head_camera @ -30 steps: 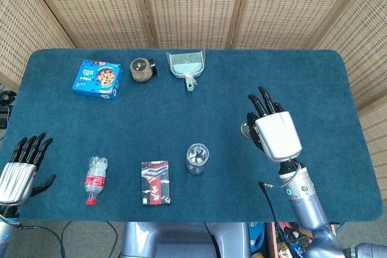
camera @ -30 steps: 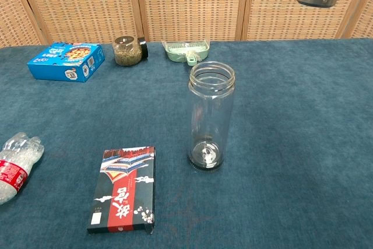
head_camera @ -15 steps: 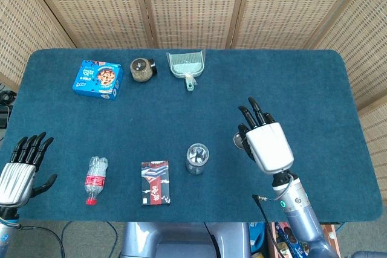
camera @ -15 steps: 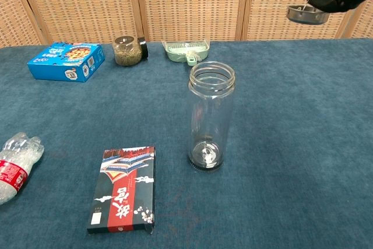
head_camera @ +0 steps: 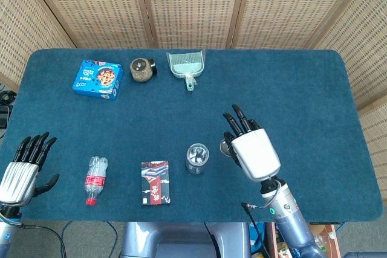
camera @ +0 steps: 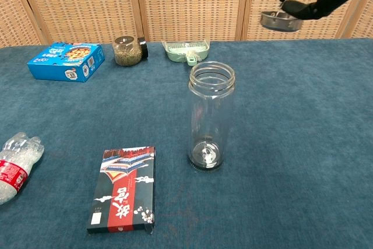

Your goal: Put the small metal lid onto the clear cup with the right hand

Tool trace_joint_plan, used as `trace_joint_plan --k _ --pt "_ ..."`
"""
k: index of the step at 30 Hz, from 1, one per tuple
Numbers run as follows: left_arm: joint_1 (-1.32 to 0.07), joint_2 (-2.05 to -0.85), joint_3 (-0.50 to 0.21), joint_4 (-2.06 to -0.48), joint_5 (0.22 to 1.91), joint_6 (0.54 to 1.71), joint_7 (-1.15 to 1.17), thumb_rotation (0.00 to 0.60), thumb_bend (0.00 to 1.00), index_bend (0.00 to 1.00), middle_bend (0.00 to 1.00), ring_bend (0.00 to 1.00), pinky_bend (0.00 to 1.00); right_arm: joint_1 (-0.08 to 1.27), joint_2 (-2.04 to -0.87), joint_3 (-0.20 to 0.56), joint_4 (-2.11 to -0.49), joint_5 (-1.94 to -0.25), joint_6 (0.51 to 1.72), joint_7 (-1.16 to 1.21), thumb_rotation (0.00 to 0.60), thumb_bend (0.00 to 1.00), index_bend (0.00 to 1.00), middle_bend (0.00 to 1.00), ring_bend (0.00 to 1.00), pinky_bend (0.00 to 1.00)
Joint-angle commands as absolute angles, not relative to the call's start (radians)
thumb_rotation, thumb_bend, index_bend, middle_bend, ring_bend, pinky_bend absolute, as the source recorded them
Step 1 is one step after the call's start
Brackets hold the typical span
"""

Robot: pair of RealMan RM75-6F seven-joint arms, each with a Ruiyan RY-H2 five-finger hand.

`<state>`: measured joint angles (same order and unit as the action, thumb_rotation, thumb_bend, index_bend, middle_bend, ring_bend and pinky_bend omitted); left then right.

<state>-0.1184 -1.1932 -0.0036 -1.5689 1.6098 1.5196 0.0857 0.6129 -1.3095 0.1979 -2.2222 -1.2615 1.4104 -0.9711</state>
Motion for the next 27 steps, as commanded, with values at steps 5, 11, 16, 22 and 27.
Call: trace_joint_plan --k 5,11,16,22,27 --pt "-0.119 -1.191 -0.008 -1.568 1.606 1.522 0.075 0.6 0.3 0.0 0.0 0.0 0.0 0.642 -1.38 0.21 -2.214 -1.234 1.401 -1.009 0.6 0.55 0.63 0.27 0.1 0.46" --pt "-0.12 -1.185 -0.009 -1.57 1.606 1.522 0.063 0.6 0.3 0.0 0.0 0.0 0.0 0.663 -1.431 0.212 -2.189 -1.206 1.387 -1.025 0.6 0.55 0.63 0.27 0.1 0.46" --pt "-0.123 -1.184 -0.012 -1.57 1.603 1.515 0.06 0.6 0.3 0.0 0.0 0.0 0.0 0.68 -1.47 0.221 -2.164 -1.189 1.383 -1.032 0.6 0.55 0.63 0.27 0.1 0.46" --pt "-0.126 -1.185 -0.012 -1.568 1.598 1.507 0.058 0.6 0.3 0.0 0.0 0.0 0.0 0.693 -1.507 0.228 -2.144 -1.178 1.385 -1.035 0.6 0.55 0.63 0.27 0.1 0.46" --pt "-0.125 -1.184 -0.014 -1.567 1.595 1.509 0.05 0.6 0.3 0.0 0.0 0.0 0.0 0.703 -1.532 0.231 -2.135 -1.172 1.387 -1.04 0.6 0.55 0.64 0.28 0.1 0.46"
